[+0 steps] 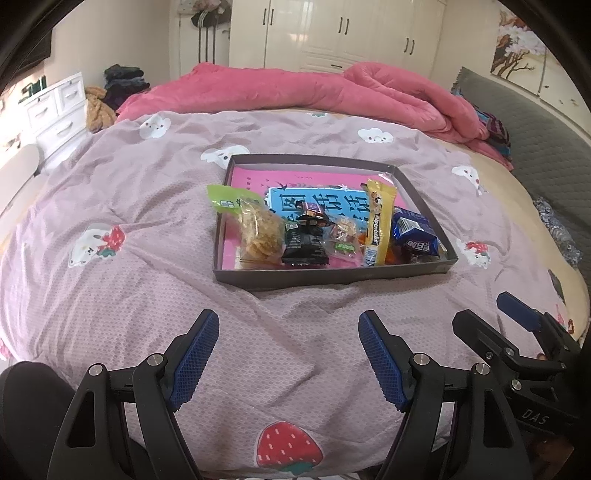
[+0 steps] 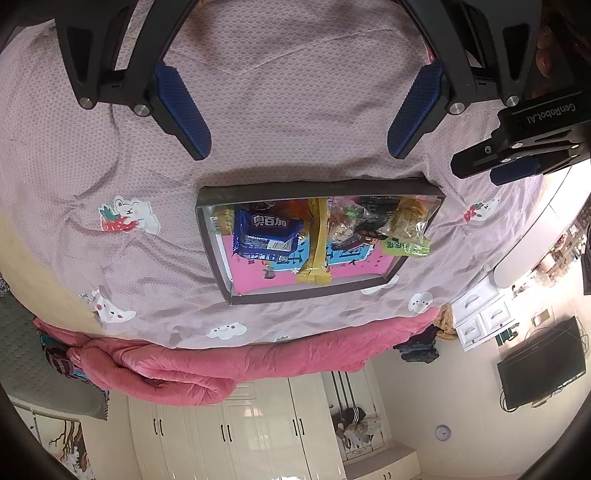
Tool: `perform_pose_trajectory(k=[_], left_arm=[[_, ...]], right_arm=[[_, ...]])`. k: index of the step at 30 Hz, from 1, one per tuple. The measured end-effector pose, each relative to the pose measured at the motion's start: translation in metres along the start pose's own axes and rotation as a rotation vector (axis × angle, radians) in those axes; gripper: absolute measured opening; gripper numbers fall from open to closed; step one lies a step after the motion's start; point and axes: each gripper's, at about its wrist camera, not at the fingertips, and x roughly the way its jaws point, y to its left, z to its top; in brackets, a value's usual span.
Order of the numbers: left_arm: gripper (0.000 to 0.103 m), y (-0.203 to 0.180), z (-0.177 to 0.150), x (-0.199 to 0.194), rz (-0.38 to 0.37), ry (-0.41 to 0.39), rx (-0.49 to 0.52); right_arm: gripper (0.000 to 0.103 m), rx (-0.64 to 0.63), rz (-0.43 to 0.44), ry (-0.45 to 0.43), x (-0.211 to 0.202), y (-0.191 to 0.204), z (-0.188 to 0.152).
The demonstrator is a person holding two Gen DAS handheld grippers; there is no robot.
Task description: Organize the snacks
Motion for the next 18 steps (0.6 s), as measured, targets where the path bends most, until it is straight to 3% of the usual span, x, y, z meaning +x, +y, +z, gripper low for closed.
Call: perform_pose_trajectory(k=[18], left_arm=[[0.079, 0.0017, 0.0006, -0.0002, 0.000, 0.001, -0.003]], right_arm=[[0.097, 0.004, -0.004, -0.002, -0.0013, -0.0023, 0.0013]])
